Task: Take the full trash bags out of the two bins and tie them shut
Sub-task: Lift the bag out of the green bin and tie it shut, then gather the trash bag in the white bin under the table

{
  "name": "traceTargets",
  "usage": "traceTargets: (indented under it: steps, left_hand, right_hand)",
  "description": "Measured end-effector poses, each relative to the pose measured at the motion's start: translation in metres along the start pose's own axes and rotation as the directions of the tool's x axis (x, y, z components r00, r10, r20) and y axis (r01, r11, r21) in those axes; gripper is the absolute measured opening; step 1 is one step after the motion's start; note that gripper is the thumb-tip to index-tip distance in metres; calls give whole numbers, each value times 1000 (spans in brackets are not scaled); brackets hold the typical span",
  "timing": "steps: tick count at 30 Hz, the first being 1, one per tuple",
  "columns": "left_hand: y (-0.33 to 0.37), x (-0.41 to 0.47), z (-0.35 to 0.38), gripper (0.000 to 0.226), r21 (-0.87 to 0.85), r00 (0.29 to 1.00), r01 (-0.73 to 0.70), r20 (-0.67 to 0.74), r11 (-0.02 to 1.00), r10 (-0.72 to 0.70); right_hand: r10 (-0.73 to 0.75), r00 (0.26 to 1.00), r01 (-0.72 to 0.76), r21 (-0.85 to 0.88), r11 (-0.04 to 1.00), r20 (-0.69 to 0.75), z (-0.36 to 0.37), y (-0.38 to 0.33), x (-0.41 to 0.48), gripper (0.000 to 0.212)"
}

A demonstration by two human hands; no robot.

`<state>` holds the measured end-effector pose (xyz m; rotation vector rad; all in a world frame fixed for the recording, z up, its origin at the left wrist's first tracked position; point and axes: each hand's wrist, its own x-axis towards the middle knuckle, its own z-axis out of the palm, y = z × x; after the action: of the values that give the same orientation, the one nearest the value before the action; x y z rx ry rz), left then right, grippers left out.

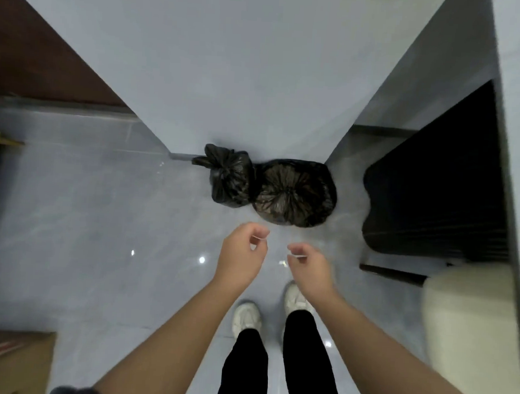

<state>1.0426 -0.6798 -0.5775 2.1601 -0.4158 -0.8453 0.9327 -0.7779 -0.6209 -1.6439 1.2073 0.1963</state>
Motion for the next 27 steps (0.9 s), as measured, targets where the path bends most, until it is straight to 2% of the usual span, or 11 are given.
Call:
traceTargets:
  steps: [4,8,14,20,27]
  left_hand:
    - [44,-84,-25,14,-64,1000,2,-23,998,-3]
    - [59,-155,-21,13,-116,999,11,-42,993,-16]
    - [44,-257,22,15,-186,985,94,-122,978,-118]
    - [27,-347,97,22,-364,928,223,-205,904,-312]
    - [19,-430,136,20,-459,880,220,-287,861,-379]
  right_hand:
    - [-74,997,72,67,995,26,-41,-26,-102,16]
    - [-107,993,100,114,988,55,-69,-18,-167,13]
    - [-134,983,110,180,978,129,-83,39,-226,13]
    - [-130,968,75,248,966,214,-111,102,-284,15]
    - [-133,958,58,281,958,253,-128,154,-333,16]
